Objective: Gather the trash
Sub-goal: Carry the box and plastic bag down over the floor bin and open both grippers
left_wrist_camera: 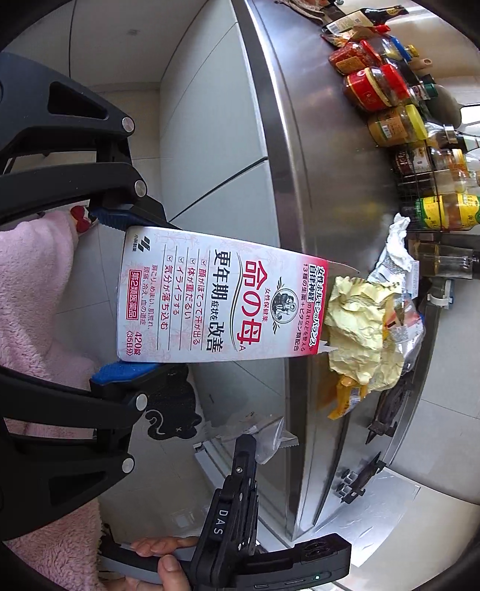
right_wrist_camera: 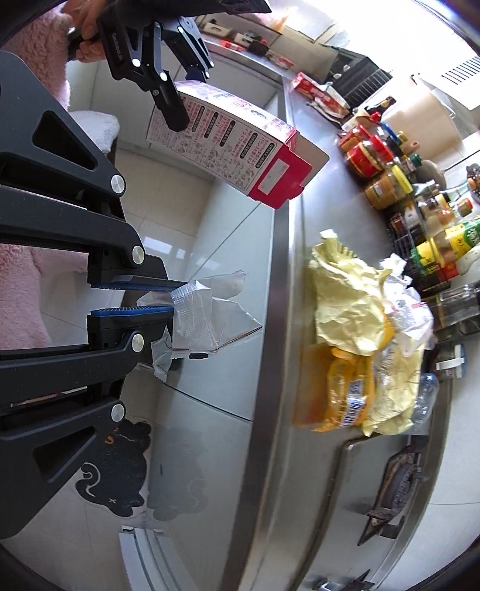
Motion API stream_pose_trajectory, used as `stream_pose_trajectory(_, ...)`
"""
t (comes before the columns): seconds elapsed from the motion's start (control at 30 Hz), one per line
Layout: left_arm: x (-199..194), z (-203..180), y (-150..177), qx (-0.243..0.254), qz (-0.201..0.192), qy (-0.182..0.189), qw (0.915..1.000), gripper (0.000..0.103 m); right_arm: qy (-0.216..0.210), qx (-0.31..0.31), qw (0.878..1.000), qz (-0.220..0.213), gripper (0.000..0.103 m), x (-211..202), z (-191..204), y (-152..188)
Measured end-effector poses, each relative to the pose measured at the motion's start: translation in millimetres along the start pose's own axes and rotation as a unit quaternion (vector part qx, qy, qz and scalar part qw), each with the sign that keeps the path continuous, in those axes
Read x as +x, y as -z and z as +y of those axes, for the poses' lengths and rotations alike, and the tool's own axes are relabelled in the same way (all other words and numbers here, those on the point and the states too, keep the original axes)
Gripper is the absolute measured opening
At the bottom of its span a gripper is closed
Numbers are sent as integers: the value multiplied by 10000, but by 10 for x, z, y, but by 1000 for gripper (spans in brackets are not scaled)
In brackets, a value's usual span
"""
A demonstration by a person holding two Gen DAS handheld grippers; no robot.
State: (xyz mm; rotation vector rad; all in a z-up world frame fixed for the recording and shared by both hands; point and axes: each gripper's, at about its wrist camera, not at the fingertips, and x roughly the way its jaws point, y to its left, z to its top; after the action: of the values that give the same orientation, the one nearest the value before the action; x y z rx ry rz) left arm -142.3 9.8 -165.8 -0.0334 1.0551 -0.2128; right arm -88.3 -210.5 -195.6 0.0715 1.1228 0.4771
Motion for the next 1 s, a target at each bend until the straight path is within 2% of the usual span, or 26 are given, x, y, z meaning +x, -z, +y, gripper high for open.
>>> stream_pose_trajectory(0.1, 400, 40, 173, -99, 319, 44, 9994, 54, 81, 40, 9995, 301, 9, 359, -77, 130)
stream_pose_trajectory(0.2, 841, 49, 365, -162, 620, 142, 9978, 54, -98, 311, 9980, 533, 9, 728, -197, 248)
stream_pose_trajectory(0.53, 2125, 120, 744, -463, 1106, 154, 9927, 54, -135, 1213, 9866, 1080, 9, 1910, -482, 473)
stream_pose_trajectory(0.83, 2952, 79, 968, -608, 1613, 172, 9849, 54, -255, 1927, 9665, 1678, 9, 2783, -804, 690)
stream_pose_trajectory(1.0, 3177, 35, 960, -704, 1747, 262, 9818, 55, -294, 2257, 9567, 1813, 12, 3088, -954, 683)
